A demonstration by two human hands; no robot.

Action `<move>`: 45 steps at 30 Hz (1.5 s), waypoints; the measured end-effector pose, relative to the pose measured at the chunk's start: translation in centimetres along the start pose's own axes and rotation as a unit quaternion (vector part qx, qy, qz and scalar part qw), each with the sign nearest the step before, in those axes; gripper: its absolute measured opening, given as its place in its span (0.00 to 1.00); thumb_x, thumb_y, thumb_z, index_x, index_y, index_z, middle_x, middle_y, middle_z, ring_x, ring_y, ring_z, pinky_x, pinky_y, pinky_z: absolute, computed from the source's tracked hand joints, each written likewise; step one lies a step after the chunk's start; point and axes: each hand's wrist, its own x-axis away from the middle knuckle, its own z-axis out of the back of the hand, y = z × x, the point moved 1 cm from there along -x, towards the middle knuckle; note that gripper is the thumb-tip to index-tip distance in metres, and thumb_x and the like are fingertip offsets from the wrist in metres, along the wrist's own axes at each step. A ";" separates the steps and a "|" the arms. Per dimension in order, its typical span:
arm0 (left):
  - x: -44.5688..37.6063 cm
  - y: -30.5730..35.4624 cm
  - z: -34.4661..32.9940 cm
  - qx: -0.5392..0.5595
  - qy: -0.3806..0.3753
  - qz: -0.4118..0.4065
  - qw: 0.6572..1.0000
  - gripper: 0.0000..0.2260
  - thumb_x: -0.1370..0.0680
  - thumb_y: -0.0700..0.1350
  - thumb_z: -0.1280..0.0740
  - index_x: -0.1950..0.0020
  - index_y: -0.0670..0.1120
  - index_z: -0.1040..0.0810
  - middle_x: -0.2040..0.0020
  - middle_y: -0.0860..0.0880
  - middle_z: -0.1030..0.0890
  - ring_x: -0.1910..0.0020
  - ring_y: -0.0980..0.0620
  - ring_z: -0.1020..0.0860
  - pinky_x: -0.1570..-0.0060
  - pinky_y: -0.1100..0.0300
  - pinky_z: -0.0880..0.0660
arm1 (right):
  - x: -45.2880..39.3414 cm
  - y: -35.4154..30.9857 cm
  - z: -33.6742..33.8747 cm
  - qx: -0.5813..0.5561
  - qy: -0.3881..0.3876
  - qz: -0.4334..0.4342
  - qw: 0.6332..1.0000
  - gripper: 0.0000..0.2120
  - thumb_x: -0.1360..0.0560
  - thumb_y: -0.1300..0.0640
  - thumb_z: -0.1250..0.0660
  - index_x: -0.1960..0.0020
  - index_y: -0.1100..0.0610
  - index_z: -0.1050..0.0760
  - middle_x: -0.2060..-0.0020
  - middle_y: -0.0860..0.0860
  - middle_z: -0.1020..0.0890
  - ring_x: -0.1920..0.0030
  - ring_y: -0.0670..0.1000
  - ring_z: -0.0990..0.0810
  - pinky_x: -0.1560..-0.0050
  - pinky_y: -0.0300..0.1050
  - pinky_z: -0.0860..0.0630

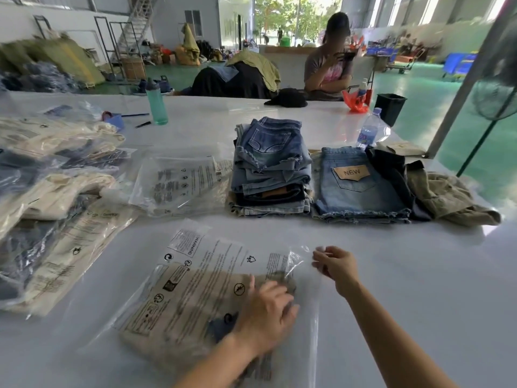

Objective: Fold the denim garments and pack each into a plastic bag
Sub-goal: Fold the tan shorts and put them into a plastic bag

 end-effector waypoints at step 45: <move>-15.6 -1.0 7.4 0.274 0.208 0.224 0.912 0.07 0.21 0.48 0.36 0.56 0.46 0.26 0.58 0.49 0.22 0.50 0.41 0.23 0.42 0.44 0.29 | 19.8 5.9 5.7 0.281 -0.064 -0.019 0.957 0.06 0.35 0.53 0.30 0.69 0.52 0.21 0.67 0.51 0.15 0.61 0.46 0.16 0.55 0.40 0.22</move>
